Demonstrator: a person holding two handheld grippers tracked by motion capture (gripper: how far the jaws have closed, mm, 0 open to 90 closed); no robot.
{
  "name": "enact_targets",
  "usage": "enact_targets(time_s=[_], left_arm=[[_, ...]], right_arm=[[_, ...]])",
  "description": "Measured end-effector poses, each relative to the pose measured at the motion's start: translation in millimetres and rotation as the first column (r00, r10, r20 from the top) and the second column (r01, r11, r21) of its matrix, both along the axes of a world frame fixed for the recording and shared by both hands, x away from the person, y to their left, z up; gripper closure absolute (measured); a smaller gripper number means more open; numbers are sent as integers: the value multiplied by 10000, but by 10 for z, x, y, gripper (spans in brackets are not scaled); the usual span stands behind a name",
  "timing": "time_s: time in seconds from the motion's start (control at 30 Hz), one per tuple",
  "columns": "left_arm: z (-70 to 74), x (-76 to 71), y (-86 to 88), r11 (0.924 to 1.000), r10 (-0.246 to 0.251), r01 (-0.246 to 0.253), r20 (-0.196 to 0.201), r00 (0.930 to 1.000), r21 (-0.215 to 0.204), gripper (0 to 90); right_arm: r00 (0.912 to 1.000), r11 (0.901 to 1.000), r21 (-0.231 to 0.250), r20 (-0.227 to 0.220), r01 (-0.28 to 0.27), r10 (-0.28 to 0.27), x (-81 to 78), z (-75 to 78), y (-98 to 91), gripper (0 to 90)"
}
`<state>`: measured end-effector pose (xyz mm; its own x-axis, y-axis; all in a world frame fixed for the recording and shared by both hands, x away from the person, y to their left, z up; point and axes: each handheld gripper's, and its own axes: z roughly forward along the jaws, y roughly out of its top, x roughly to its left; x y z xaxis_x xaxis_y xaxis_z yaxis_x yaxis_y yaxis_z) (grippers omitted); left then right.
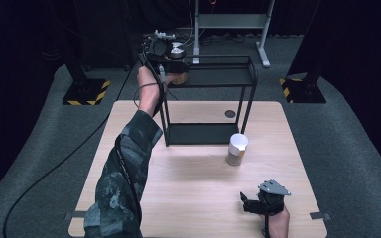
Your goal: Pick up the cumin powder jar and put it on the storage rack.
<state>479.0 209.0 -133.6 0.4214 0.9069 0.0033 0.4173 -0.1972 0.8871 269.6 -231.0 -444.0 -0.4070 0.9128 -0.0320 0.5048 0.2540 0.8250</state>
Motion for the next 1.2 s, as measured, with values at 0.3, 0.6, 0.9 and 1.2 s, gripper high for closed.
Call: enact_targets(time_s=[0.3,0.6,0.9,1.2], left_arm=[[69,-319,20,9974,40,-47,94,9999,714,1],[-354,-782,182,9863,-965,963,-47,9953,1342,0],[-931,-1116,242,9736,-1182,1279,-616,9911,1890,0],[-1929,-1445,331,9727,-1215,1432,-1251,9847,1826,0]], right_arm=[[10000,10000,1,-10,-9,9,1,1,0,0],[10000,10000,-94,-24,-1,1,3,5,18,0],[10000,9999,-163,-71,8,-9,10,12,31,0],[10000,9999,-150,-56,1,-2,9,10,27,0]])
